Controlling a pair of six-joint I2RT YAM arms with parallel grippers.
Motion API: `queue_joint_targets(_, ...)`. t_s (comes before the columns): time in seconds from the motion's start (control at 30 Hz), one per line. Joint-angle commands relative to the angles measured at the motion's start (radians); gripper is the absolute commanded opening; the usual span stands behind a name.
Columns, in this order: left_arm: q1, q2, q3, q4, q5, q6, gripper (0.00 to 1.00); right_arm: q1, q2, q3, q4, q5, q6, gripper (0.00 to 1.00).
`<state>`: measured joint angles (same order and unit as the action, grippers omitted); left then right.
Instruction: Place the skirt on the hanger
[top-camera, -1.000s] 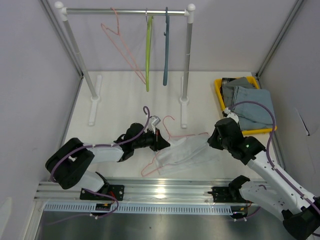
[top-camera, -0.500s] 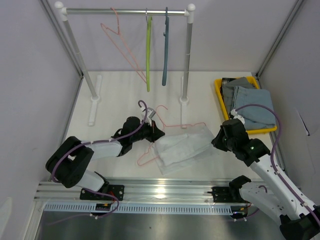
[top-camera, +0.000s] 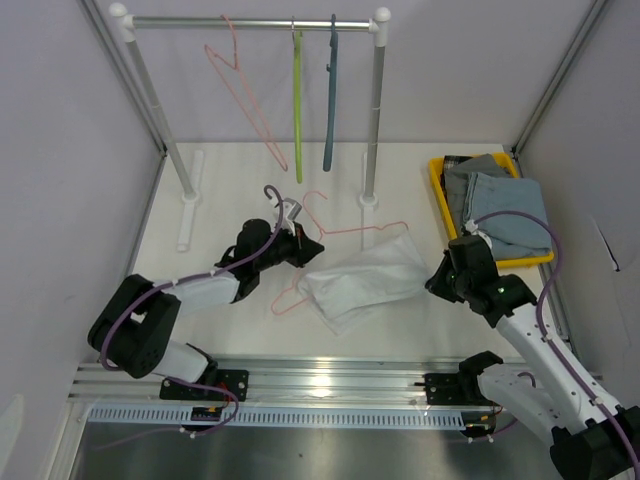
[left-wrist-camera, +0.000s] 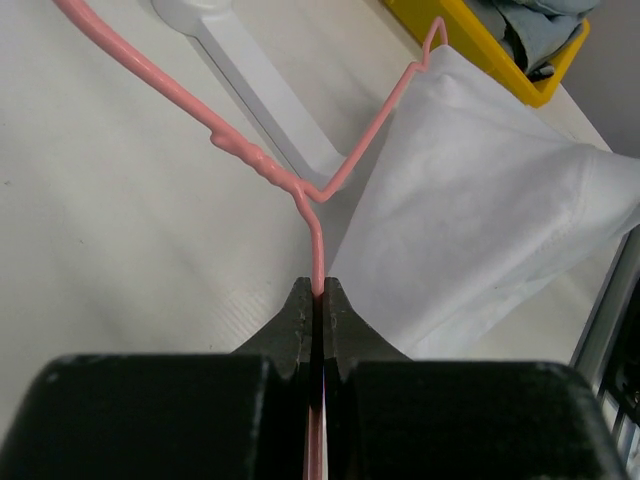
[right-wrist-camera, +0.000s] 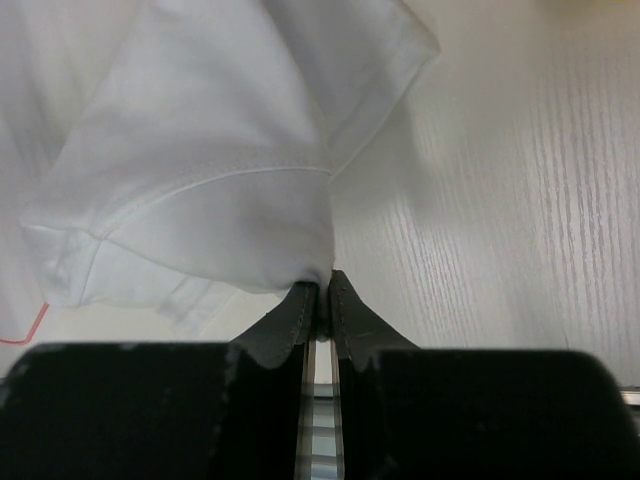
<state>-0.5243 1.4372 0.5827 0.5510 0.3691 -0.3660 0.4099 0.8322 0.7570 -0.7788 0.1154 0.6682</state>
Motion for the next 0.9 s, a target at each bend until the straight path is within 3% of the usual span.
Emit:
queue_joint_targets(0.0,0.020,-0.058,-0.011,0.060,-0.074,-0.001,0.00,-0.035,-0.005,-0.019,0.019,-0.031,-0.019,0.06)
queue_joint_targets(0.07,0.029,-0.038,0.000,0.061,-0.036,0.004,0.00,-0.080,-0.011,-0.004,0.019,-0.046,-0.022,0.08)
queue_joint_targets(0.2,0.032,-0.050,-0.005,0.048,-0.114,-0.014,0.00,-0.143,0.002,0.056,0.009,-0.080,-0.048,0.09)
queue_joint_targets(0.33,0.058,-0.047,-0.003,0.049,-0.105,-0.019,0.00,-0.213,0.013,0.051,0.019,-0.144,-0.081,0.09)
queue_joint_targets(0.6,0.061,-0.104,-0.026,0.093,-0.111,-0.046,0.00,-0.230,0.021,-0.022,0.058,-0.172,-0.071,0.08)
queue_joint_targets(0.77,0.043,-0.196,-0.035,0.078,-0.093,-0.073,0.00,-0.240,0.042,-0.050,0.085,-0.175,-0.068,0.22)
queue_joint_targets(0.87,-0.023,-0.271,-0.023,-0.017,-0.140,-0.036,0.00,-0.238,0.045,-0.067,0.116,-0.204,-0.056,0.48)
